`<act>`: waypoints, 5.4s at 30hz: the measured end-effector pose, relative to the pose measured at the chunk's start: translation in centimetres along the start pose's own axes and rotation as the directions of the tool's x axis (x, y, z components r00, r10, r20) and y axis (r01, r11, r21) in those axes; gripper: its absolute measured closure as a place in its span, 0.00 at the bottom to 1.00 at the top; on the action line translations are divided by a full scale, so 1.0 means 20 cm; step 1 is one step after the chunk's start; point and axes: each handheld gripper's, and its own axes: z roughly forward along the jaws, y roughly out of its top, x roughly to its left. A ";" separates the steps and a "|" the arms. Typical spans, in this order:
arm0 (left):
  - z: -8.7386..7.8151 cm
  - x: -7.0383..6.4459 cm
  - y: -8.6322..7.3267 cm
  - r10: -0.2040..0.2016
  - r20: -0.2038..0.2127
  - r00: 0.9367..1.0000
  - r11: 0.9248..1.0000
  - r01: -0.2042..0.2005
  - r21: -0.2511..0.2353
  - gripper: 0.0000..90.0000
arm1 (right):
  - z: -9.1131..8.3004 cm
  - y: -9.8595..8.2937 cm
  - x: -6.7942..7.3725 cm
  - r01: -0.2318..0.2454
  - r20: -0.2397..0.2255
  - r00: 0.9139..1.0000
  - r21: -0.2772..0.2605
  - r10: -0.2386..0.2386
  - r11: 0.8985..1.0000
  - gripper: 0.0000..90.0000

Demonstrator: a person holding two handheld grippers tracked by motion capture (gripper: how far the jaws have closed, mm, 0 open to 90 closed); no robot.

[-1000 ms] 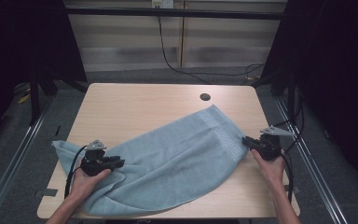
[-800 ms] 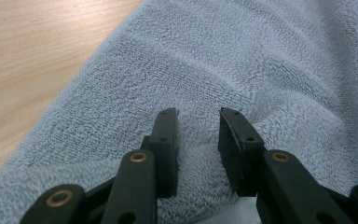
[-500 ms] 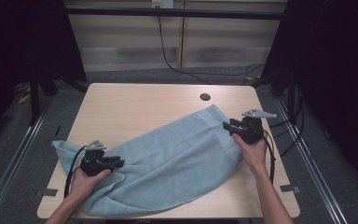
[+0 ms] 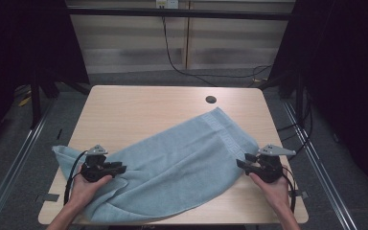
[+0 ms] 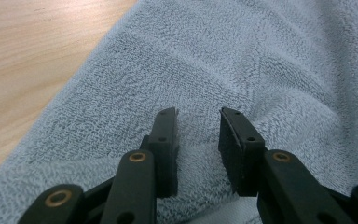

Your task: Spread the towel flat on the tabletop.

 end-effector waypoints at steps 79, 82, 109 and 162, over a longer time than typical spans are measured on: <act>-0.04 -0.16 0.11 0.105 0.221 0.969 0.994 -0.105 -0.015 0.76 | 0.47 0.37 -0.02 0.021 0.006 1.000 -0.008 -0.021 1.000 0.74; -0.02 -0.14 0.10 0.115 0.230 0.966 0.993 -0.120 0.007 0.74 | 0.37 0.35 0.13 0.080 -0.082 0.993 -0.002 -0.080 0.997 0.74; 0.16 -0.29 0.09 0.198 0.196 0.960 0.963 -0.228 0.145 0.95 | 0.57 0.12 0.94 0.340 -0.448 0.849 0.053 -0.282 0.939 0.89; -0.20 -0.41 -0.12 0.197 0.430 0.881 0.980 -0.191 -0.057 0.99 | -0.32 -0.15 0.40 0.055 -0.264 0.961 -0.095 -0.079 0.994 0.91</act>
